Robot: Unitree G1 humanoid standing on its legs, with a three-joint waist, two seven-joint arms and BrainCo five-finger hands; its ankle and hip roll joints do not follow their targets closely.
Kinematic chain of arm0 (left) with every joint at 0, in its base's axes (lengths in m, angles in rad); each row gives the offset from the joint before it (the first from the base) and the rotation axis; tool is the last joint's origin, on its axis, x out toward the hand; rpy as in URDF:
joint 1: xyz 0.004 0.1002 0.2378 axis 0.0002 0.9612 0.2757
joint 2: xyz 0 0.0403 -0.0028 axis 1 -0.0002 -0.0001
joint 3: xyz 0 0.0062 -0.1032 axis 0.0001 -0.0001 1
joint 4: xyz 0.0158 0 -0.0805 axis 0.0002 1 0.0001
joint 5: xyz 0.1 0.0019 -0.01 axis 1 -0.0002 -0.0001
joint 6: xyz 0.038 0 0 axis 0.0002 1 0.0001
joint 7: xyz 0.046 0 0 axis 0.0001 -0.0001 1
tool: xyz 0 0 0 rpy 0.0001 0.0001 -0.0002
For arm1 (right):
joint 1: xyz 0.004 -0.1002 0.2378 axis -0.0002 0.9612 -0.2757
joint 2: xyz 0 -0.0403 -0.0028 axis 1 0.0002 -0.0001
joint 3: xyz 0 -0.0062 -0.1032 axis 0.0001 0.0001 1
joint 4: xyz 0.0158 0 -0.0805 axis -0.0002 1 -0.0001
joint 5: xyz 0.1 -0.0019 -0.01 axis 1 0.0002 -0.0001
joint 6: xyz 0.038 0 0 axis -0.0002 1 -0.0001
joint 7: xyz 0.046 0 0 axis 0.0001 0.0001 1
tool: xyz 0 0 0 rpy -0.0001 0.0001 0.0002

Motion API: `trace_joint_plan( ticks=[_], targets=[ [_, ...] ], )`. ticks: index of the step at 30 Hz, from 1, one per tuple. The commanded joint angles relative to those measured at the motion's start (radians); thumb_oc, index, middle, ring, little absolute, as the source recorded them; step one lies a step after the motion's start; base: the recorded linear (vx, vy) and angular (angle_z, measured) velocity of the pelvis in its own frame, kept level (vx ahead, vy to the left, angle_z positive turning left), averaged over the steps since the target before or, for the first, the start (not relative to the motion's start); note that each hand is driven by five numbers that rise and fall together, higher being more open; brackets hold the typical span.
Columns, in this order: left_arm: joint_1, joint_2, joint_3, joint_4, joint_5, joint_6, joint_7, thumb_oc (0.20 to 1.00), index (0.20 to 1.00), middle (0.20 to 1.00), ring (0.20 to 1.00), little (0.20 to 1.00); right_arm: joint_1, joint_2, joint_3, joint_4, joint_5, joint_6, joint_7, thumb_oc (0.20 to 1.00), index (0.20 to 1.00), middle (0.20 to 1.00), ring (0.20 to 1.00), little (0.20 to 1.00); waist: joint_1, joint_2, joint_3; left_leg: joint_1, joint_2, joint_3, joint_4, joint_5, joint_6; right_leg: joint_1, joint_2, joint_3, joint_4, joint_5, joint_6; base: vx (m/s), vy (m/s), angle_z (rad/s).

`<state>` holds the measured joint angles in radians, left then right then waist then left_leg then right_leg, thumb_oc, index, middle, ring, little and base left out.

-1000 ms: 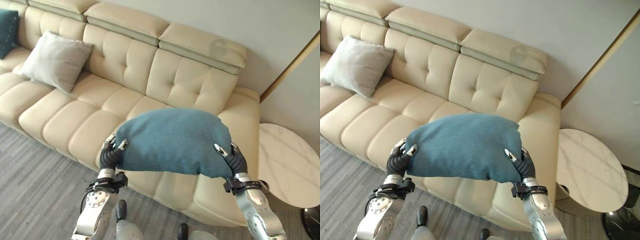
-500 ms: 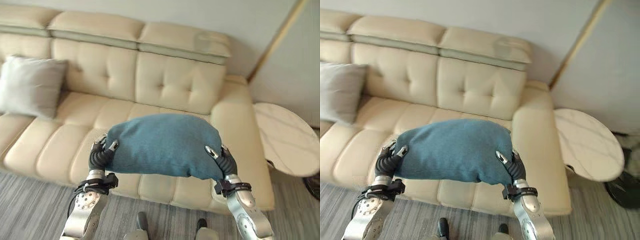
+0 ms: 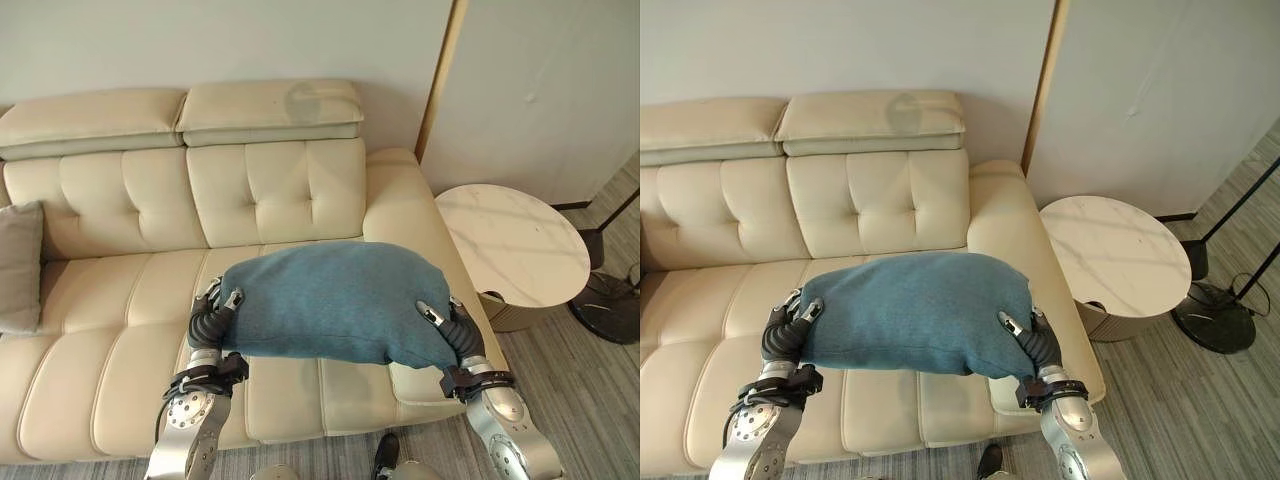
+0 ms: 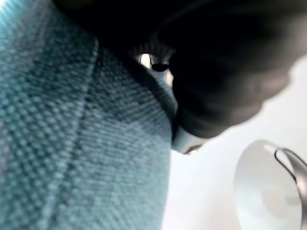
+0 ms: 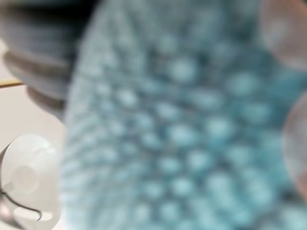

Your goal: Pick up all the scattered cushions and arrange them neatly on the sofa.

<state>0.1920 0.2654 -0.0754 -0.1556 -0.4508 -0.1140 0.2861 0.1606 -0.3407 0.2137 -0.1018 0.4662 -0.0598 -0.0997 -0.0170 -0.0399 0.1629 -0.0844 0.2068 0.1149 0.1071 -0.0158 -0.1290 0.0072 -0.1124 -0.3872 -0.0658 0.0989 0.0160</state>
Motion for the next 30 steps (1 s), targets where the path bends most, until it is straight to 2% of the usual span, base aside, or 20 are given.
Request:
trace_joint_plan(
  ticks=[1,4,7,13,17,21,24,26,28,29,30],
  targets=[
    [-0.038,0.03,0.009,-0.126,0.022,-0.112,-0.005,0.2,0.2,0.2,0.2,0.2,-0.075,0.04,0.003,-0.099,0.023,-0.101,0.031,0.2,0.2,0.2,0.2,0.2,0.01,-0.013,-0.024,0.05,-0.018,-0.006,-0.081,0.024,0.022,0.033,-0.045,0.008,0.043,-0.133,0.098,0.1,0.134,-0.45],
    [-0.014,0.03,0.0,-0.131,0.031,-0.107,-0.017,0.2,0.2,0.2,0.2,0.2,-0.049,0.041,-0.004,-0.102,0.014,-0.096,0.035,0.2,0.2,0.2,0.2,0.2,0.005,0.003,-0.034,0.08,-0.033,0.003,-0.143,0.028,0.024,0.056,-0.048,0.019,0.033,-0.132,0.102,0.14,0.165,-0.23],
    [-0.005,0.044,-0.004,-0.131,0.045,-0.097,-0.029,0.2,0.2,0.2,0.2,0.2,-0.037,0.051,-0.003,-0.1,0.011,-0.089,0.04,0.2,0.2,0.2,0.2,0.2,0.003,0.004,-0.045,0.116,-0.059,0.008,-0.172,0.021,0.033,0.059,-0.057,0.036,0.026,-0.123,0.113,0.12,0.159,0.02],
    [-0.031,0.075,-0.015,-0.103,0.078,-0.093,-0.022,0.2,0.2,0.2,0.2,0.2,-0.073,0.071,0.023,-0.071,-0.017,-0.083,0.029,0.2,0.2,0.2,0.2,0.2,0.017,-0.015,-0.036,0.144,-0.082,0.041,-0.171,-0.005,0.057,0.056,-0.076,0.068,0.017,-0.106,0.132,0.06,0.077,-0.08],
    [-0.158,0.099,-0.048,-0.052,0.139,-0.103,0.032,0.2,0.2,0.2,0.2,0.2,-0.216,0.082,0.069,-0.032,-0.068,-0.099,-0.02,0.2,0.2,0.2,0.2,0.2,0.027,-0.024,-0.02,0.125,-0.092,0.043,-0.156,-0.016,0.065,0.036,-0.084,0.077,0.017,-0.098,0.14,0.0,0.034,-0.01],
    [-0.541,0.129,-0.138,0.061,0.226,-0.149,0.178,0.2,0.2,0.2,0.2,0.2,-0.555,0.091,0.151,0.048,-0.123,-0.13,-0.14,0.2,0.2,0.2,0.2,0.2,0.031,-0.029,0.08,-0.047,-0.085,0.033,-0.065,-0.021,0.064,-0.119,-0.105,0.097,0.068,-0.082,0.138,-0.31,-0.018,-0.02],
    [-0.878,0.183,-0.222,0.209,0.281,-0.177,0.282,0.2,0.2,0.2,0.2,0.2,-0.845,0.092,0.203,0.155,-0.151,-0.162,-0.231,0.2,0.2,0.2,0.2,0.2,0.032,-0.029,0.136,-0.225,-0.091,0.021,0.023,-0.017,0.059,-0.281,-0.124,0.105,0.139,-0.066,0.131,-0.32,-0.007,-0.04],
    [-1.025,0.206,-0.246,0.307,0.314,-0.181,0.333,0.2,0.2,0.2,0.2,0.2,-0.994,0.084,0.204,0.223,-0.177,-0.179,-0.29,0.2,0.2,0.2,0.2,0.2,0.033,-0.026,0.149,-0.317,-0.096,0.013,0.059,-0.013,0.058,-0.37,-0.134,0.106,0.173,-0.061,0.129,-0.17,0.004,0.0],
    [-1.068,0.214,-0.246,0.337,0.333,-0.18,0.353,0.2,0.2,0.2,0.2,0.2,-1.049,0.082,0.199,0.242,-0.193,-0.181,-0.309,0.2,0.2,0.2,0.2,0.2,0.036,-0.026,0.151,-0.361,-0.095,0.007,0.078,-0.012,0.058,-0.409,-0.14,0.104,0.19,-0.061,0.128,-0.03,-0.012,0.1],
    [-1.103,0.217,-0.257,0.357,0.346,-0.178,0.37,0.2,0.2,0.2,0.2,0.2,-1.095,0.081,0.201,0.262,-0.211,-0.189,-0.328,0.2,0.2,0.2,0.2,0.2,0.038,-0.023,0.15,-0.376,-0.089,-0.004,0.083,-0.035,0.048,-0.425,-0.137,0.111,0.199,-0.081,0.137,0.0,-0.031,0.1],
    [-1.184,0.239,-0.276,0.43,0.381,-0.165,0.399,0.2,0.2,0.2,0.2,0.2,-1.197,0.066,0.203,0.341,-0.214,-0.203,-0.362,0.2,0.2,0.2,0.2,0.2,0.045,-0.023,0.166,-0.451,-0.084,-0.015,0.114,-0.033,0.043,-0.495,-0.145,0.113,0.225,-0.08,0.139,0.0,-0.031,0.06]
  ],
)
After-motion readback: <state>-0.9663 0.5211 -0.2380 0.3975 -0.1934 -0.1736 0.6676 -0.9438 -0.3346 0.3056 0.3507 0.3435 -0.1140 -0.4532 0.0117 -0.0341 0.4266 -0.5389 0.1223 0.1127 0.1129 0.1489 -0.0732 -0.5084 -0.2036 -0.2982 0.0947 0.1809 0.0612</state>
